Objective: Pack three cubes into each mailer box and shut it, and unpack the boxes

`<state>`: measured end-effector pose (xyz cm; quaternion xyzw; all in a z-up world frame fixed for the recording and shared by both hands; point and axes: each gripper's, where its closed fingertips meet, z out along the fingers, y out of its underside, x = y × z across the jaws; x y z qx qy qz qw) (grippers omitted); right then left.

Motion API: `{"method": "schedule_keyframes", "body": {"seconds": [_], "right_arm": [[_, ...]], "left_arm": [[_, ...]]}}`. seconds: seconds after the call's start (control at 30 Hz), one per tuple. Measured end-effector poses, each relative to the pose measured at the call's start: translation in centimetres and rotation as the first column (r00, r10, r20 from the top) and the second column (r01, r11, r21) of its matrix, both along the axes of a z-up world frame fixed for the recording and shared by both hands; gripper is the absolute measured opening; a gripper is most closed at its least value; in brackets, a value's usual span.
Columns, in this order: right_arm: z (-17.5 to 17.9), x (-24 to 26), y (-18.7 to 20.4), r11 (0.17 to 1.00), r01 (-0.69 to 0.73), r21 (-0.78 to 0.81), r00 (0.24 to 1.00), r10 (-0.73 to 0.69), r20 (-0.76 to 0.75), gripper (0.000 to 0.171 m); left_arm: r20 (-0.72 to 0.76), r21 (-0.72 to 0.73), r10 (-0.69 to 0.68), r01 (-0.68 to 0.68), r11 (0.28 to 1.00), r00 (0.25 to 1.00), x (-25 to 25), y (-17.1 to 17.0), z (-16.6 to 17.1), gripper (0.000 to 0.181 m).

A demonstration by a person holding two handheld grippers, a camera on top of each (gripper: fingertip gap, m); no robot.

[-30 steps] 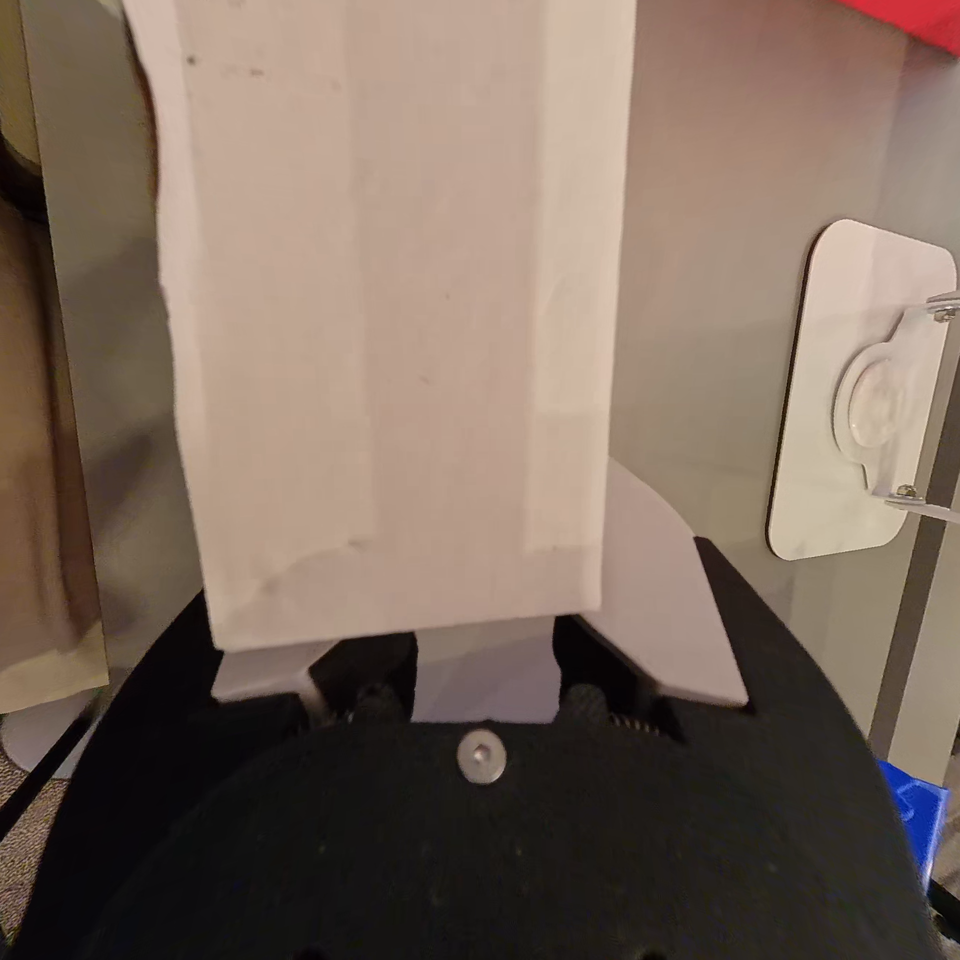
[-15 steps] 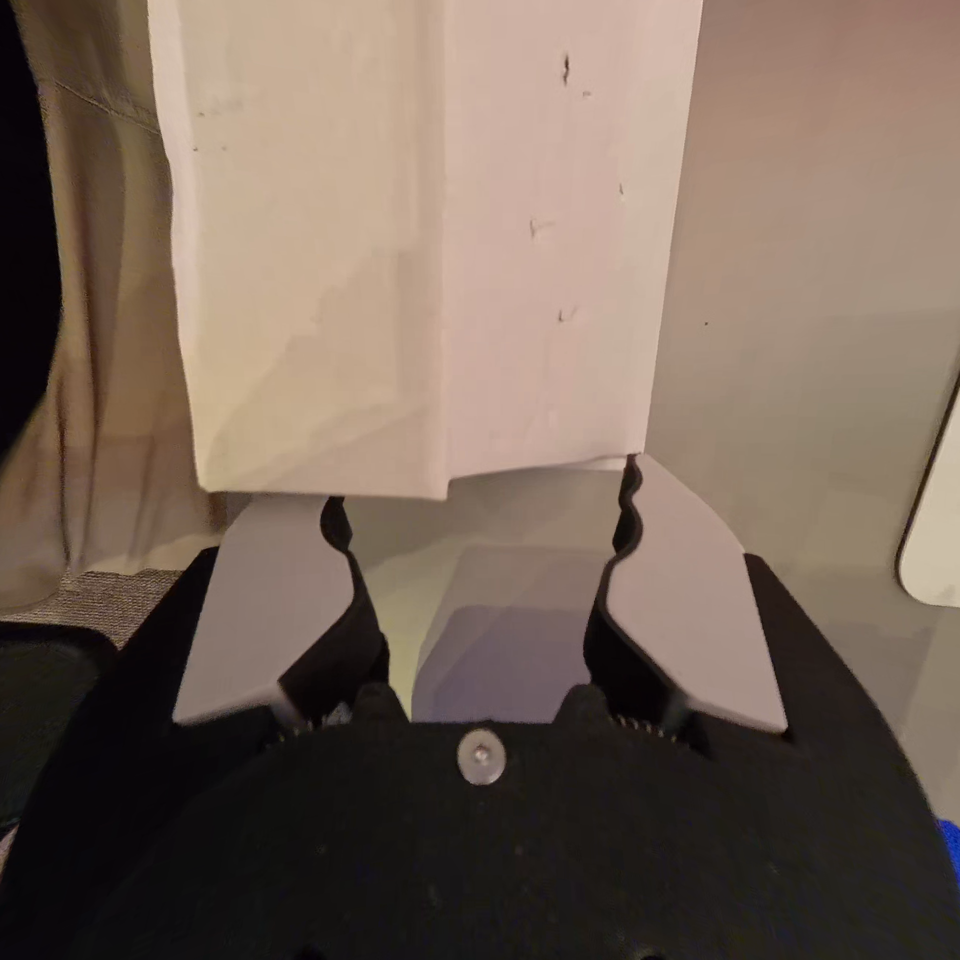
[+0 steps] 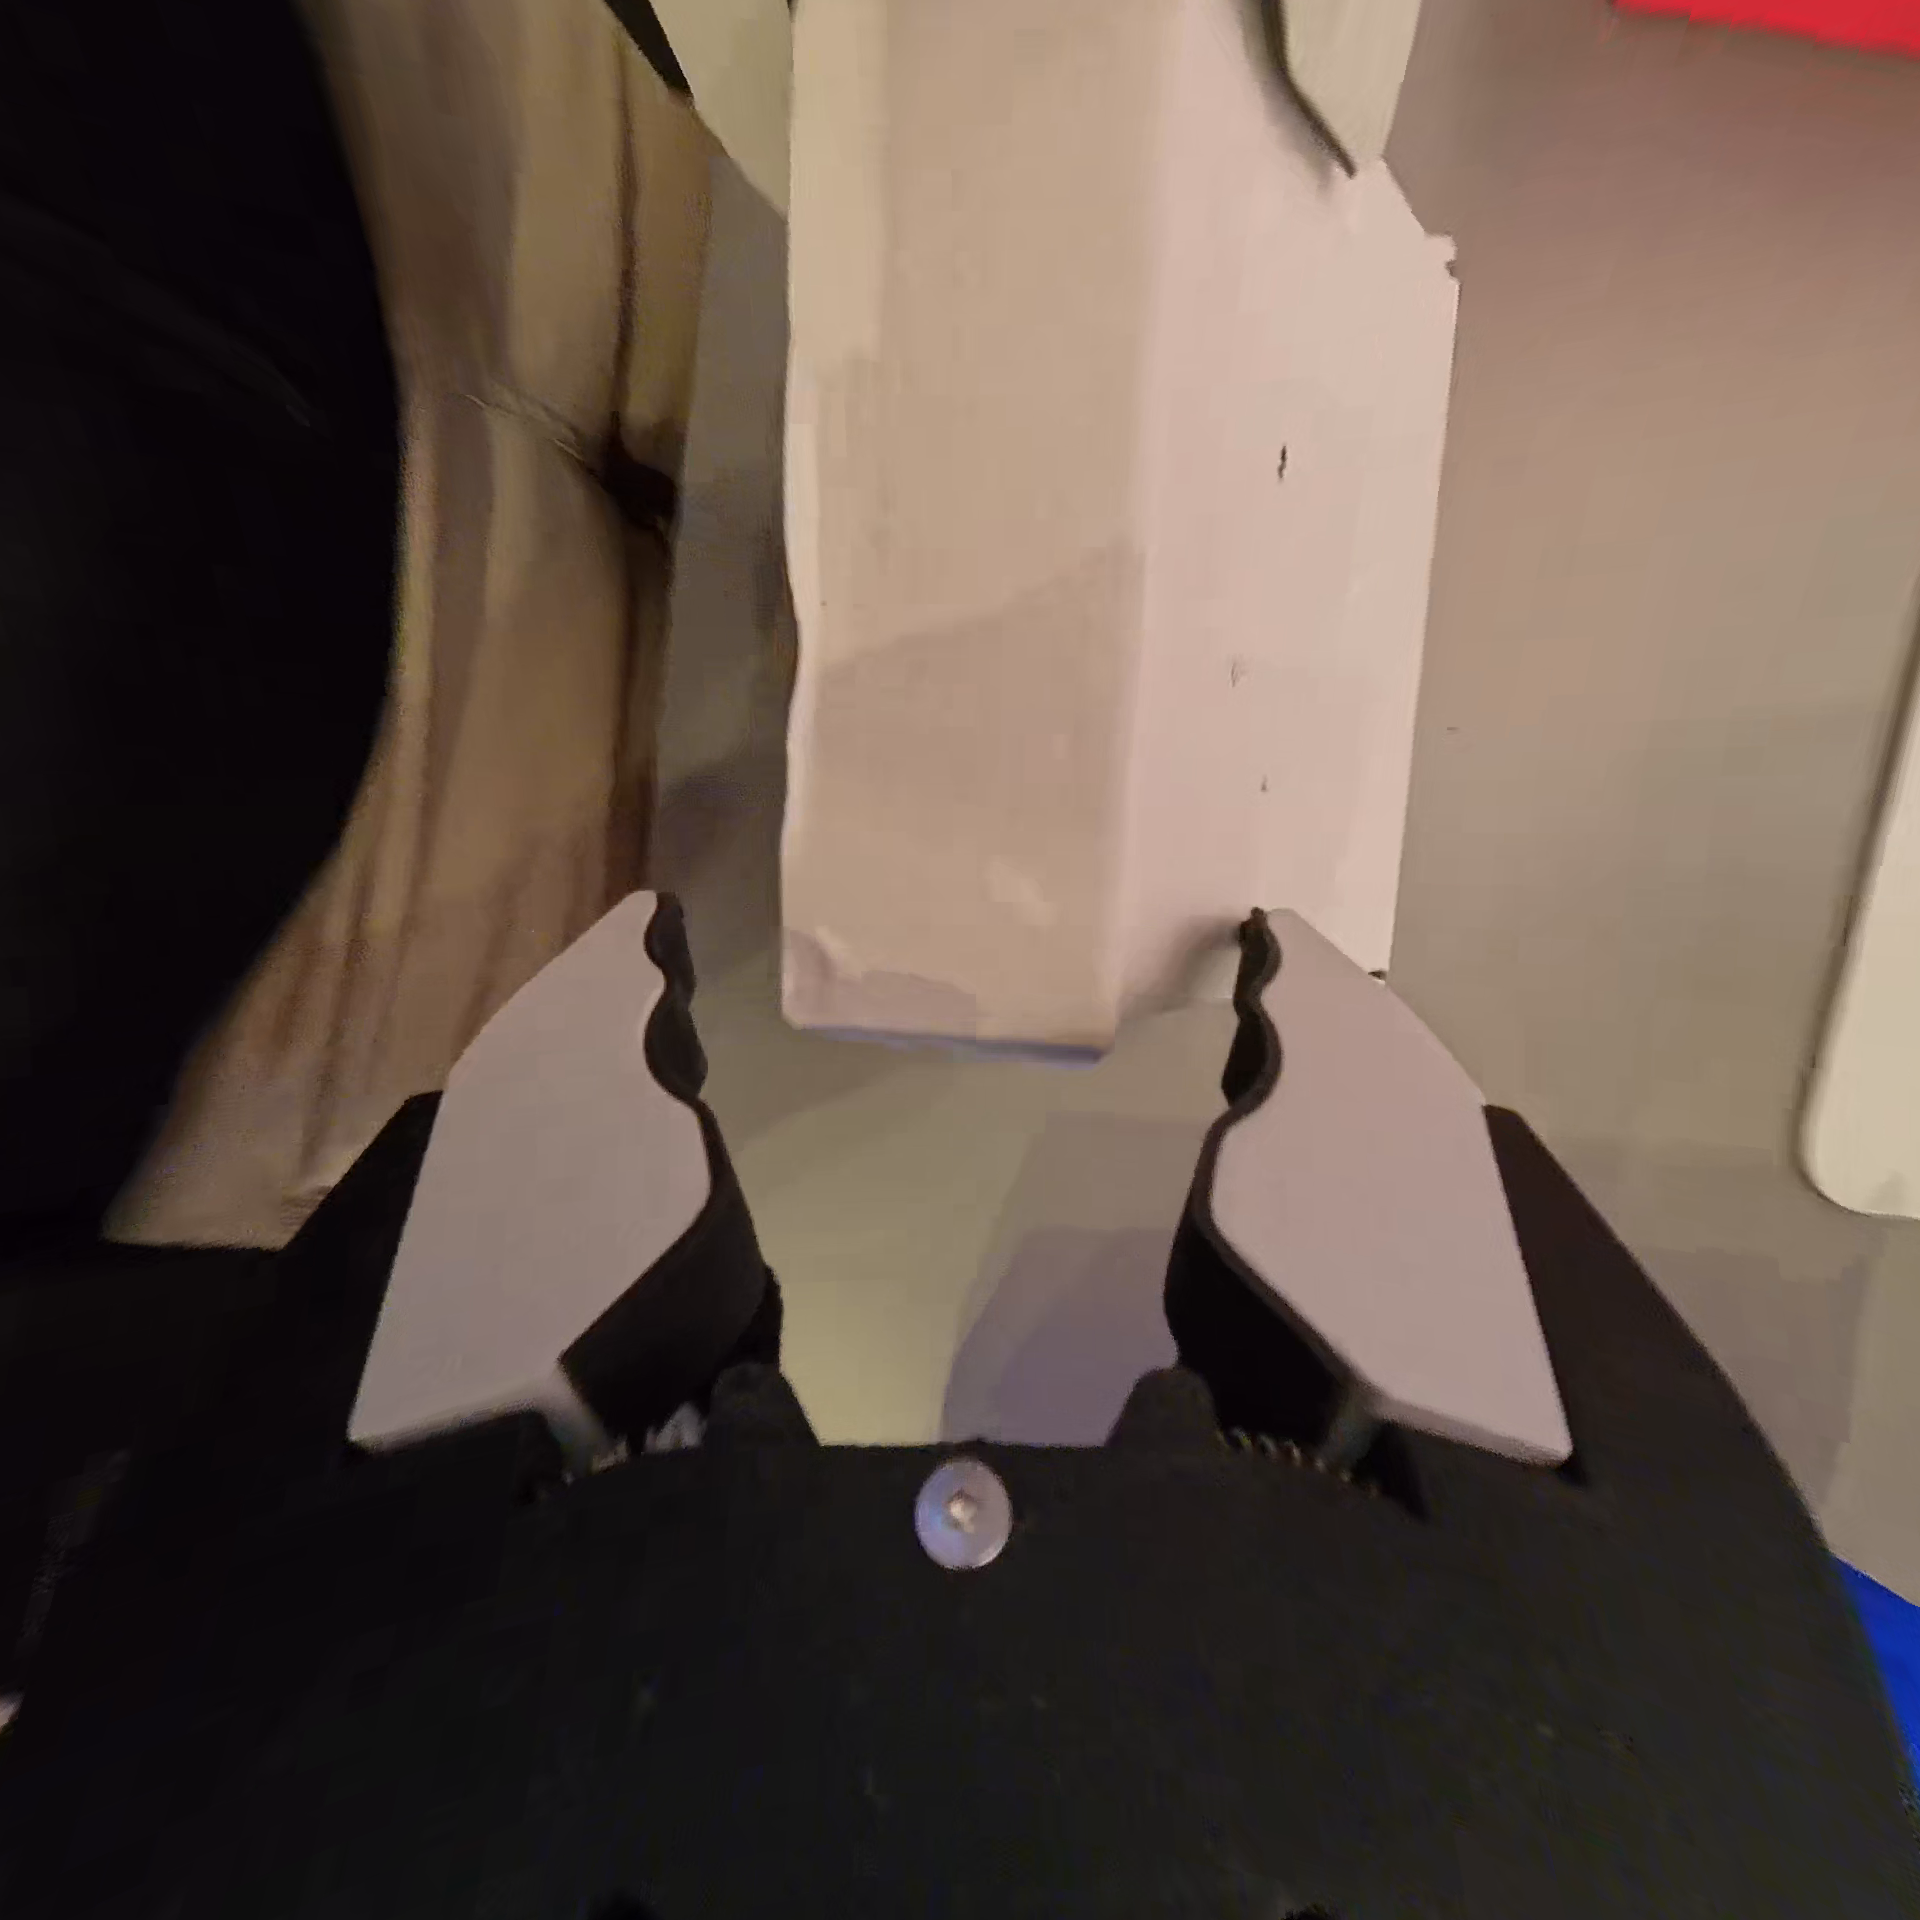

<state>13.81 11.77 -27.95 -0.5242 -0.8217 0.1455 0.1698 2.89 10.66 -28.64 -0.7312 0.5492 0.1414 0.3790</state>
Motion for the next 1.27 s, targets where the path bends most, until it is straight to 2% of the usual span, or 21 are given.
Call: {"method": "schedule_keyframes", "body": {"seconds": [0.03,0.1,0.2,0.27,0.3,0.43,0.63,0.7,0.83,0.93,1.07,1.2,1.27], "right_arm": [[-0.5,-0.1,0.3,0.999,0.007,0.052,1.000,-0.007,0.013,0.099],[-1.0,-0.4,1.0,0.991,0.017,0.131,1.000,-0.020,0.020,0.092],[-1.3,-0.7,1.2,0.993,0.034,0.113,0.999,-0.035,0.004,0.094],[-1.2,-0.6,1.2,0.995,0.033,0.096,0.999,-0.035,0.019,0.095],[-1.0,-0.5,1.2,0.996,0.035,0.080,0.999,-0.037,0.026,0.094],[-1.9,0.3,1.6,0.998,0.045,0.050,0.995,-0.049,0.086,0.098],[-3.7,0.3,1.2,0.998,0.046,0.050,0.991,-0.051,0.123,0.098],[-3.9,0.1,1.2,0.997,0.059,0.051,0.992,-0.064,0.108,0.099],[-4.0,-0.1,1.5,0.995,0.068,0.073,0.993,-0.075,0.091,0.099],[-3.3,-0.6,1.5,0.992,0.122,-0.013,0.993,-0.122,0.004,0.096],[-2.9,-0.3,1.9,0.981,0.195,-0.013,0.980,-0.196,-0.041,0.090],[-1.0,-0.1,2.2,0.934,0.316,-0.170,0.930,-0.340,-0.141,0.092],[-1.0,0.8,2.2,0.896,0.380,-0.228,0.905,-0.412,-0.109,0.091]], "left_arm": [[-0.002,0.000,-0.004,0.004,1.000,1.000,0.1,0.0,0.0,0.071],[0.010,0.005,-0.001,0.001,1.000,1.000,0.2,0.0,0.0,0.071],[0.041,-0.017,-0.008,0.009,1.000,0.999,0.1,0.2,0.0,0.072],[0.070,-0.094,-0.017,0.024,0.995,0.997,0.4,-0.2,-0.2,0.076],[0.109,-0.183,-0.006,0.026,0.983,0.994,0.6,-0.7,-0.8,0.083],[0.177,-0.270,-0.016,0.065,0.961,0.984,1.1,-1.2,-1.6,0.094],[0.134,-0.327,-0.008,0.052,0.943,0.991,0.9,-1.6,-3.6,0.097],[0.079,-0.290,-0.022,0.044,0.956,0.997,0.5,-1.3,-4.2,0.098],[0.069,-0.260,-0.010,0.028,0.965,0.998,0.4,-0.8,-4.4,0.097],[0.103,-0.260,0.005,0.022,0.965,0.995,0.5,-0.7,-4.2,0.096],[0.126,-0.285,0.029,0.008,0.959,0.992,0.2,-0.6,-4.0,0.098],[0.148,-0.291,0.027,0.018,0.956,0.989,0.1,-0.8,-3.8,0.097],[0.139,-0.282,0.032,0.008,0.959,0.990,-0.3,-0.7,-3.5,0.098]]}}
